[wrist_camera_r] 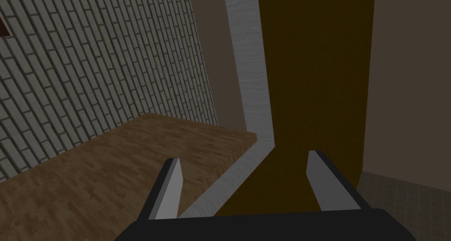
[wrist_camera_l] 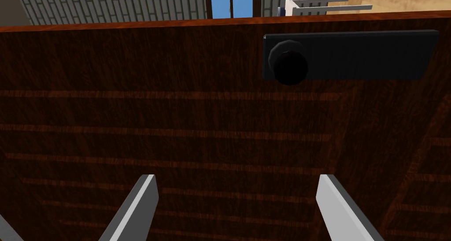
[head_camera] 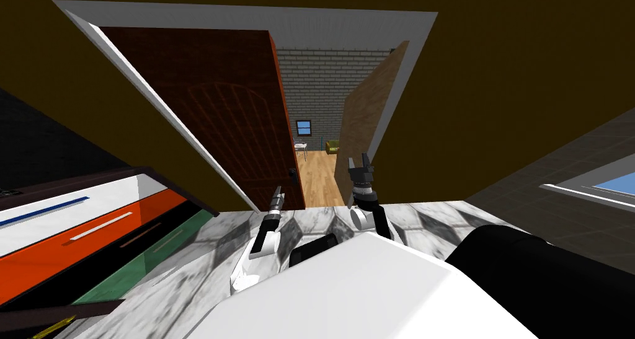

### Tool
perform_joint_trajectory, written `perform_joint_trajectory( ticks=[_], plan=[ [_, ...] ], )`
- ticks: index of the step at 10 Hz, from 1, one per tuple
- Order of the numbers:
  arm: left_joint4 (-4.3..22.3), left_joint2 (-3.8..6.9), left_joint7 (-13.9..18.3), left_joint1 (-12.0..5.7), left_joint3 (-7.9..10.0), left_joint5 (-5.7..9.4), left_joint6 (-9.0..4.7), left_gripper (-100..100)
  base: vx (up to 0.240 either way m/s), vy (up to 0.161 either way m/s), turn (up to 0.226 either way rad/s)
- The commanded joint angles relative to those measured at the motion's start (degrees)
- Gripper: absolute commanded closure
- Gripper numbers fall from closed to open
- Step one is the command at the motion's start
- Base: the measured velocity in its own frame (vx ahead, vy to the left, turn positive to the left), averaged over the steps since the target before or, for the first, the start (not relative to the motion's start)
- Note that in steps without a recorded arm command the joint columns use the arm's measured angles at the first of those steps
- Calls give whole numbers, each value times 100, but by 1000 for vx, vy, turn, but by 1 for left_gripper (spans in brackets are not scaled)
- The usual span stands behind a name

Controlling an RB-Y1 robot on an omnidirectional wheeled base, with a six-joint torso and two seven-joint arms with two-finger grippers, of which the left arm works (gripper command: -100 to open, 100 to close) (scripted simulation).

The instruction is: Push the door open

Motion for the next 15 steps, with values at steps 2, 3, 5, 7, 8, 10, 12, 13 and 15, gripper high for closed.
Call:
perform_joint_trajectory(
  ticks=[2,3,5,7,8,10,12,13,15],
  plan=[
    [289,13,36,-119,-66,14,-22,-100,69,62,-46],
    [449,11,54,-201,-108,21,-4,-100,97,58,-76],
    [674,7,80,-316,-168,30,21,-100,136,78,-76],
    [866,2,102,-414,-219,38,42,-100,98,65,-48],
    [954,-2,112,-460,-242,42,52,-100,74,44,-43],
    [994,14,127,-481,-253,50,53,-100,72,48,-35],
    [1082,2,121,-535,-223,53,35,-100,141,-10,-20],
    [1130,-7,115,-565,-202,54,22,-100,178,-31,-22],
    [1240,-32,101,-634,-155,56,-9,-100,205,-44,-28]
  ],
)
